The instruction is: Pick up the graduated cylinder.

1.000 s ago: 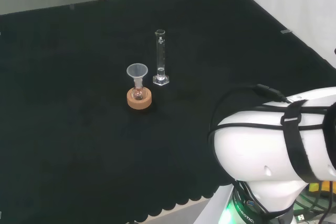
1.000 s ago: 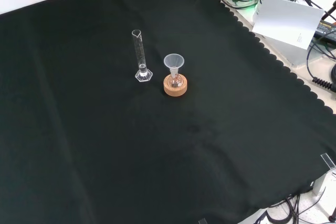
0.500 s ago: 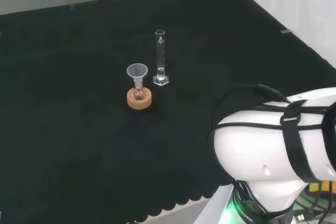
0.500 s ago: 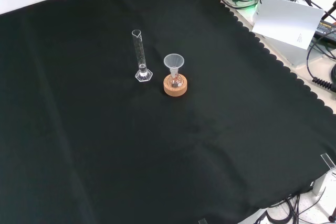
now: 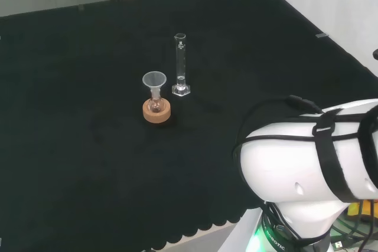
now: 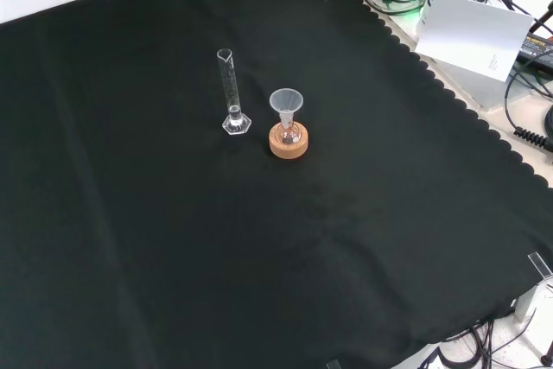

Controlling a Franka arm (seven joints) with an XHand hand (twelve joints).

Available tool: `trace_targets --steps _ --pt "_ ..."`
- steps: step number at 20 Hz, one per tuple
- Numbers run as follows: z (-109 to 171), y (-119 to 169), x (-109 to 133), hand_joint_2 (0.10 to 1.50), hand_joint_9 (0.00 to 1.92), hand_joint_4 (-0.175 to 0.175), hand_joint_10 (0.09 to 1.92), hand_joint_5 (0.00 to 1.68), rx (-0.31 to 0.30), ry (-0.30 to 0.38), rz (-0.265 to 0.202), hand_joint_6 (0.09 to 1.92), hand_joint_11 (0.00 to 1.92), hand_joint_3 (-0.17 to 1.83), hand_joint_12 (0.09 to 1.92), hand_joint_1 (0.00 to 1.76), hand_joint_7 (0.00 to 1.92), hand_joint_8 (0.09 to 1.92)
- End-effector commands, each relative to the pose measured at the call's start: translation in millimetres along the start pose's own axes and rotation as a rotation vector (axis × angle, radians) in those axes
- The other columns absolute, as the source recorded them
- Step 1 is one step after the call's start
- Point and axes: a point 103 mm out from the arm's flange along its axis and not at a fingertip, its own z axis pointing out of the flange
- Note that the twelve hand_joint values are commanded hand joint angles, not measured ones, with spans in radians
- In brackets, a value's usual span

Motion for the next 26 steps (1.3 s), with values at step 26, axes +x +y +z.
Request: trace_targets --steps 26 --pt "223.2 169.1 -67.8 0.94 0.36 -0.05 0.72 0.41 0.044 0.248 -0.062 0.09 0.15 0.19 1.4 0.66 0.15 0.64"
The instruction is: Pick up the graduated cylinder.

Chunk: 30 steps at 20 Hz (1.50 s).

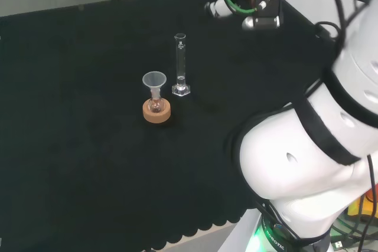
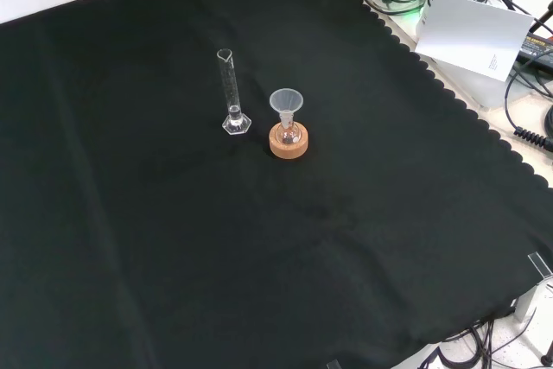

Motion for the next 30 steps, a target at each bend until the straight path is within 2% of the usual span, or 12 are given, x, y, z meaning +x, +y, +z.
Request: trace_targets --steps 1,2,4,10,15,19,20,22,26,30 --pt "44.3 57.2 -18.4 0.93 0.37 -0.05 0.72 0.42 -0.076 0.116 -0.068 0.09 0.16 0.19 1.4 0.67 0.15 0.64" --pt "48.9 57.3 -15.5 0.93 0.38 -0.05 0.72 0.42 -0.075 0.128 -0.072 0.09 0.17 0.19 1.4 0.67 0.17 0.65" --pt "60.3 56.9 -14.0 0.9 0.42 -0.053 0.7 0.46 -0.082 0.194 -0.075 0.09 0.18 0.21 1.38 0.69 0.21 0.67" --pt "86.8 56.0 -7.6 0.84 0.45 -0.058 0.67 0.51 -0.059 0.267 -0.129 0.09 0.21 0.27 1.37 0.76 0.26 0.69" --pt "98.2 55.9 -13.3 0.74 0.44 -0.059 0.66 0.52 -0.041 0.279 -0.138 0.09 0.21 0.44 1.38 0.78 0.26 0.69" --pt "102.9 56.3 -18.0 0.73 0.44 -0.059 0.66 0.52 -0.028 0.281 -0.143 0.09 0.21 0.48 1.37 0.78 0.26 0.69" --pt "106.2 56.7 -5.8 0.72 0.44 -0.059 0.66 0.52 -0.025 0.255 -0.136 0.09 0.21 0.48 1.37 0.78 0.26 0.69" --pt "108.4 57.2 -1.9 0.72 0.44 -0.059 0.66 0.52 -0.024 0.246 -0.127 0.09 0.21 0.49 1.37 0.78 0.26 0.7" --pt "113.3 55.4 -12.0 0.72 0.48 -0.058 0.68 0.52 -0.041 0.271 -0.134 0.09 0.22 0.49 1.38 0.79 0.28 0.7" --pt "121.1 55.7 -15.6 0.7 0.5 -0.058 0.67 0.52 -0.065 0.327 -0.155 0.09 0.24 0.5 1.37 0.82 0.29 0.71"
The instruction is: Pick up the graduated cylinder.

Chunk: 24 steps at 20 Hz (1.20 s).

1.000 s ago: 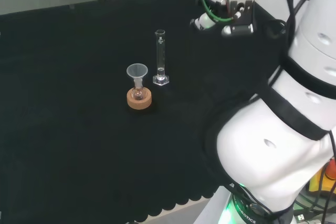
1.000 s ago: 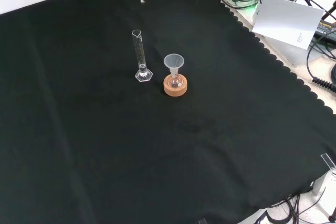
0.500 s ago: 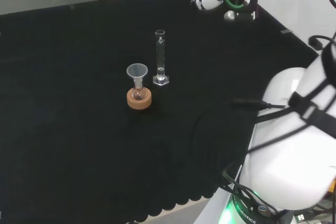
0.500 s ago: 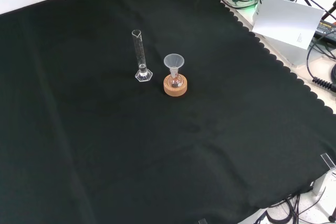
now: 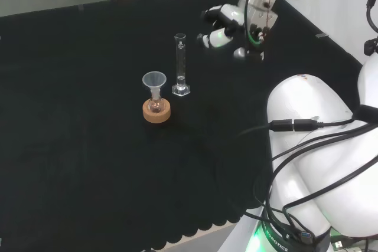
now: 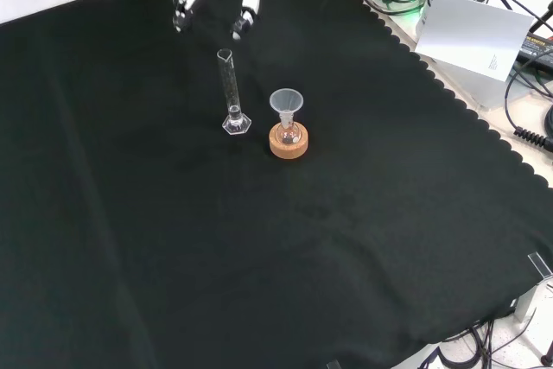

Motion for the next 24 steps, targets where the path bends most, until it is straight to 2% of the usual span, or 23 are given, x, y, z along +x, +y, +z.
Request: trace_targets --steps 1,7,11,18,24 --pt "21.7 4.4 -18.0 0.69 0.5 -0.057 0.66 0.52 -0.062 0.078 -0.03 0.09 0.25 0.51 1.36 0.83 0.29 0.71" --pt "36.8 1.3 -21.5 0.6 0.6 -0.049 0.62 0.53 -0.082 0.138 -0.06 0.09 0.38 0.57 1.32 0.9 0.35 0.7" --pt "48.1 2.0 -21.6 0.57 0.62 -0.046 0.6 0.54 -0.017 0.16 -0.08 0.09 0.4 0.59 1.32 0.92 0.38 0.7" --pt "64.8 3.8 -20.8 0.56 0.57 -0.044 0.57 0.54 0.002 0.214 -0.114 0.09 0.37 0.61 1.31 0.93 0.38 0.69" --pt "82.4 6.2 -14.1 0.56 0.52 -0.045 0.57 0.53 0.001 0.292 -0.155 0.09 0.35 0.61 1.31 0.93 0.35 0.68"
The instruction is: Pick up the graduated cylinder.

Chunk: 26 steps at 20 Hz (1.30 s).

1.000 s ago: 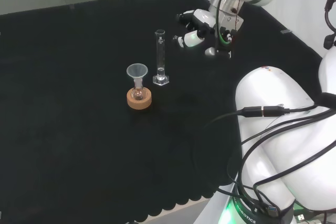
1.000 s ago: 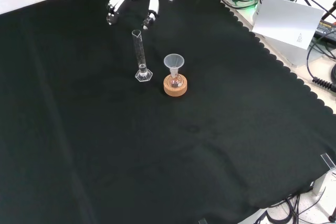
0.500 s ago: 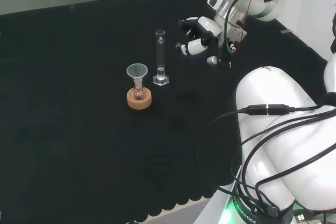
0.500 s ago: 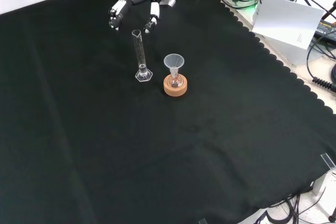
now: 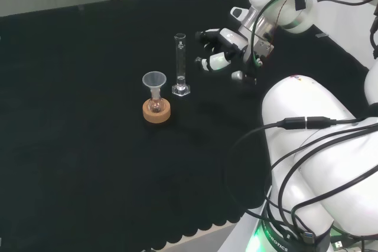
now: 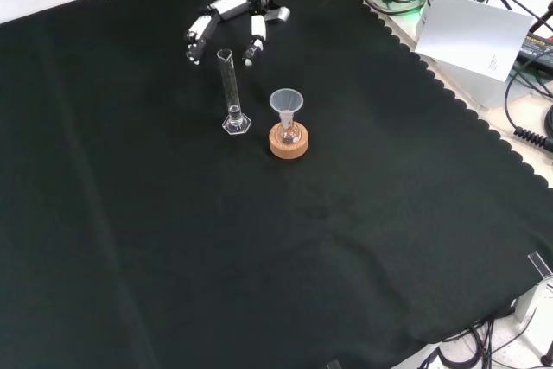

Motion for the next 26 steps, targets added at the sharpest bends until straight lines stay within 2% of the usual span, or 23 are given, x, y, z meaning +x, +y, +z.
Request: trace_targets --steps 1,6,10,14,19,26 --pt "21.2 3.0 1.2 0.56 0.53 -0.045 0.57 0.53 0.002 0.069 -0.042 0.09 0.34 0.61 1.32 0.93 0.35 0.68" --pt "34.7 7.4 4.4 0.55 0.56 -0.046 0.59 0.53 -0.015 0.118 -0.058 0.09 0.34 0.61 1.32 0.94 0.36 0.69" --pt "43.0 12.7 6.1 0.55 0.6 -0.052 0.6 0.54 -0.049 0.188 -0.081 0.1 0.35 0.61 1.33 0.95 0.4 0.71" --pt "50.7 20.8 9.0 0.55 0.64 -0.058 0.59 0.55 -0.038 0.233 -0.104 0.11 0.37 0.62 1.32 0.97 0.43 0.7" --pt "56.1 29.0 13.2 0.55 0.61 -0.058 0.57 0.55 -0.055 0.258 -0.122 0.12 0.36 0.63 1.31 0.99 0.42 0.69" --pt "62.7 33.6 18.7 0.55 0.61 -0.053 0.57 0.57 -0.113 0.322 -0.132 0.13 0.35 0.63 1.32 1.01 0.43 0.7"
